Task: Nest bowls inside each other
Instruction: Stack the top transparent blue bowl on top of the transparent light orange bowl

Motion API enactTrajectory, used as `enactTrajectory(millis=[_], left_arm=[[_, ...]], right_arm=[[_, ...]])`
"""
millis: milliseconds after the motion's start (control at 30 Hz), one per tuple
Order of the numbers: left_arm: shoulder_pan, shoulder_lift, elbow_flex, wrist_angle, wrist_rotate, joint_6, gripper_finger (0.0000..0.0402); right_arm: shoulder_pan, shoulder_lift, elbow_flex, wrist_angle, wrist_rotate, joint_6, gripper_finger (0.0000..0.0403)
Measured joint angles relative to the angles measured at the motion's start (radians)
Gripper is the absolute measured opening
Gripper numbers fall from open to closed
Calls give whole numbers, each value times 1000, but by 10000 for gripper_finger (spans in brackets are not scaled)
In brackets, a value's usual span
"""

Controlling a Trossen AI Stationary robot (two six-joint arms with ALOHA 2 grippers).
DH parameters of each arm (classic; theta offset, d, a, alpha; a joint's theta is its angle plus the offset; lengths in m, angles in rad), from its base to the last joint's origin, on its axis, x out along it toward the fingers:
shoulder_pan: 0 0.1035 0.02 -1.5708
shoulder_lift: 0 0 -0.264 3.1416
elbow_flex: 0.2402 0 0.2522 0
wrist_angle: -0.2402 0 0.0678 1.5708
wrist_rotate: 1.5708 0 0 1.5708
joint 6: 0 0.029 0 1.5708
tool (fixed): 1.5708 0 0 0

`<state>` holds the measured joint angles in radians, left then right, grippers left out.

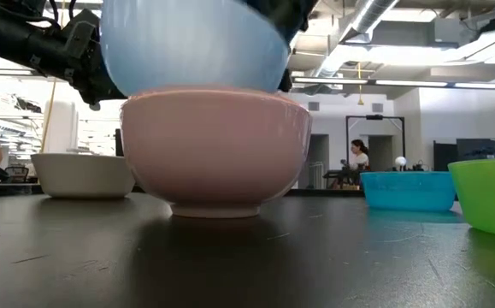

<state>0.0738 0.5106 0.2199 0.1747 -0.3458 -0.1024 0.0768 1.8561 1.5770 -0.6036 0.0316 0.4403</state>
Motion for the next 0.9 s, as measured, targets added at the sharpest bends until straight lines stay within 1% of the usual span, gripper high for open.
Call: enactTrajectory(millis=[600, 733, 900], left_arm=[[0, 0, 0, -1, 0, 3, 231], [0, 0, 0, -1, 0, 3, 231], [0, 0, 0, -1, 0, 2, 231]], right_arm=[[-34, 2, 0, -73, -2, -3, 10], [-31, 1, 0, -73, -2, -3, 22], [-30, 2, 0, -73, 0, -3, 50]])
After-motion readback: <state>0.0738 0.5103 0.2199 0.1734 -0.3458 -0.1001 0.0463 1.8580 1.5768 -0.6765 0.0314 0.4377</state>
